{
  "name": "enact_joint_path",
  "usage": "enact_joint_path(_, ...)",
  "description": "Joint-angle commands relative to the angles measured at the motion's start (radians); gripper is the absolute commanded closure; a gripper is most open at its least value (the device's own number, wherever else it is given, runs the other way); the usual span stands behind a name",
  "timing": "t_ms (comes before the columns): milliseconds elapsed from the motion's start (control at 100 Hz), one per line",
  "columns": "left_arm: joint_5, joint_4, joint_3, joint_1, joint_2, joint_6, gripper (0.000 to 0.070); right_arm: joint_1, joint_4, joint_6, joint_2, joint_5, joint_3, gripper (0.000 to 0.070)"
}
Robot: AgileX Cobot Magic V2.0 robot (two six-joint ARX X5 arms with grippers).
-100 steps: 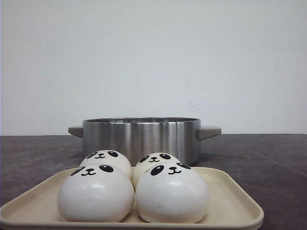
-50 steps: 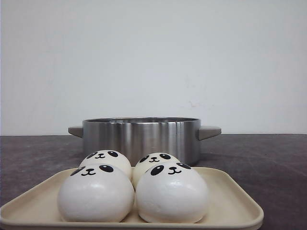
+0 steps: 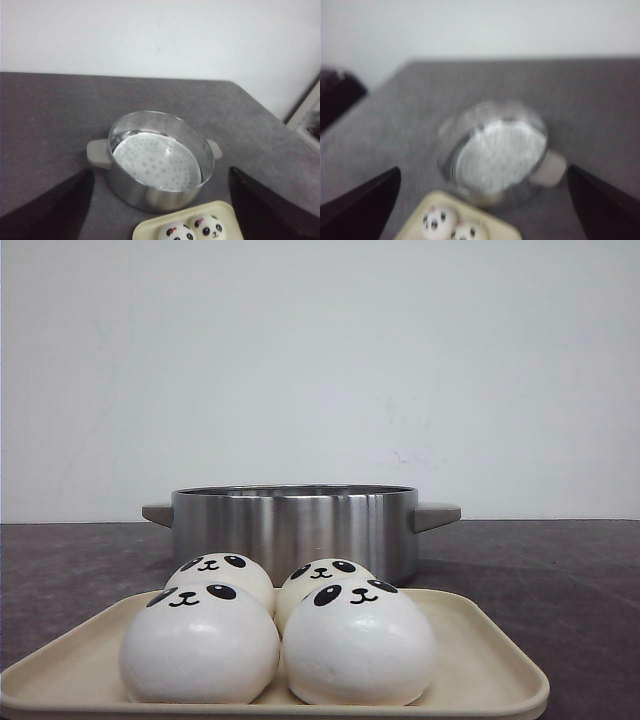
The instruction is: Steam buns
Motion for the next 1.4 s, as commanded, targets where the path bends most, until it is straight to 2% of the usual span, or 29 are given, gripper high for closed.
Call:
enact_joint_path(0,0.005,-0.003,0.017,-0.008,0.006,0.026,0.0178,0.109,-0.04,0.049,0.068,0.055,0.036,0.0048)
enact_joint_path(140,-0.029,-0.043,0.017,-0.026,0.006,0.026,0.0178,0.275,-0.093,0.166,0.221,0.076,0.052,0.0048)
enact_joint_path(300,-0.043,-0.065,0.017,-0.046,0.005,0.026,0.0178,0.398,-0.114,0.219,0.402,0.092,0.052,0.0061)
enact_joint_path(370,-0.043,-0.074,0.017,-0.055,0.005,0.026,0.0178,0.43,-0.108,0.237,0.483,0.11,0.052,0.0094)
enact_joint_path(530,-0.043,-0.075,0.017,-0.081,0.005,0.026,0.0179,0.447,-0.074,0.242,0.655,0.196,0.052,0.0108)
enact_joint_path(900,-0.051,-0.076,0.017,-0.133,0.006,0.026,0.0184,0.403,0.029,0.251,0.903,0.199,0.052,0.011)
enact_joint_path(980,-0.068,-0.076,0.017,-0.142,0.006,0.03,0.0184,0.397,0.04,0.258,0.926,0.194,0.052,0.0129)
enact_joint_path(1090,-0.072,-0.077,0.017,-0.15,0.006,0.035,0.0184,0.388,0.051,0.257,0.943,0.195,0.052,0.0212)
enact_joint_path(1170,-0.072,-0.078,0.017,-0.154,0.006,0.038,0.0184,0.387,0.063,0.257,0.949,0.194,0.052,0.0318)
enact_joint_path(1330,-0.073,-0.094,0.017,-0.168,0.005,0.039,0.0184,0.385,0.058,0.255,0.949,0.193,0.052,0.0699)
enact_joint_path(1390,-0.086,-0.104,0.017,-0.172,0.006,0.043,0.0184,0.386,0.06,0.246,0.949,0.196,0.052,0.07)
